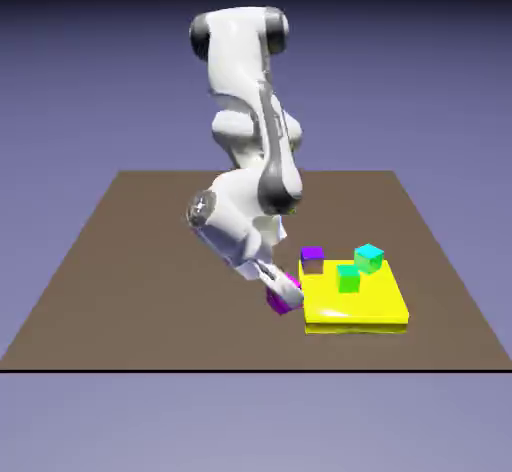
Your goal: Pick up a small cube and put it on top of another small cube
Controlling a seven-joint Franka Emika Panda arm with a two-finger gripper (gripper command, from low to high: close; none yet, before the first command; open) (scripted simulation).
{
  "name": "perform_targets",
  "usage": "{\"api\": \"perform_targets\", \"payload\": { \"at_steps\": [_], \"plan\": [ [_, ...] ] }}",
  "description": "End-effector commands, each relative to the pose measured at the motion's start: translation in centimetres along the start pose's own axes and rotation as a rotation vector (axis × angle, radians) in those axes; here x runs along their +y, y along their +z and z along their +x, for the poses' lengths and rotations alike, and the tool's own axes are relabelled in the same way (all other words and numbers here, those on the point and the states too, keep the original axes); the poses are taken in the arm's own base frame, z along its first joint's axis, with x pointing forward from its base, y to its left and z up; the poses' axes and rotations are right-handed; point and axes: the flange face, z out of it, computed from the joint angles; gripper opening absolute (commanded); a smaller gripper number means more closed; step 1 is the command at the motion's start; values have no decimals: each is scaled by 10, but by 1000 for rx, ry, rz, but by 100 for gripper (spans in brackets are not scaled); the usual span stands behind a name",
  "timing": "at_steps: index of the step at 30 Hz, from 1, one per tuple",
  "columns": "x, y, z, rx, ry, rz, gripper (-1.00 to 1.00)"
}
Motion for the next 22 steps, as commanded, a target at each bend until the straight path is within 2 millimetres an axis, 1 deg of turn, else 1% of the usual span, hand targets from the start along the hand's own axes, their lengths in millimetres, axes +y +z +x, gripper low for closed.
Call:
{"api": "perform_targets", "payload": {
  "at_steps": [1, 3, 4, 6, 7, 8, 13, 17, 18, 19, 20, 22],
  "plan": [
    [14, 14, -28, 38, -71, -39, -100],
    [45, 44, -77, 116, -209, -116, -100],
    [63, 59, -99, 158, -276, -154, -100],
    [103, 90, -135, 247, -406, -230, -100],
    [123, 106, -149, 295, -469, -268, -100],
    [130, 111, -153, 310, -489, -280, -100],
    [130, 111, -153, 310, -489, -280, -100],
    [131, 163, -131, 310, -488, -280, -100],
    [132, 173, -126, 310, -489, -280, -100],
    [132, 173, -126, 310, -489, -280, 100],
    [132, 173, -126, 310, -489, -280, 100],
    [130, 147, -138, 309, -488, -280, 100]
  ]
}}
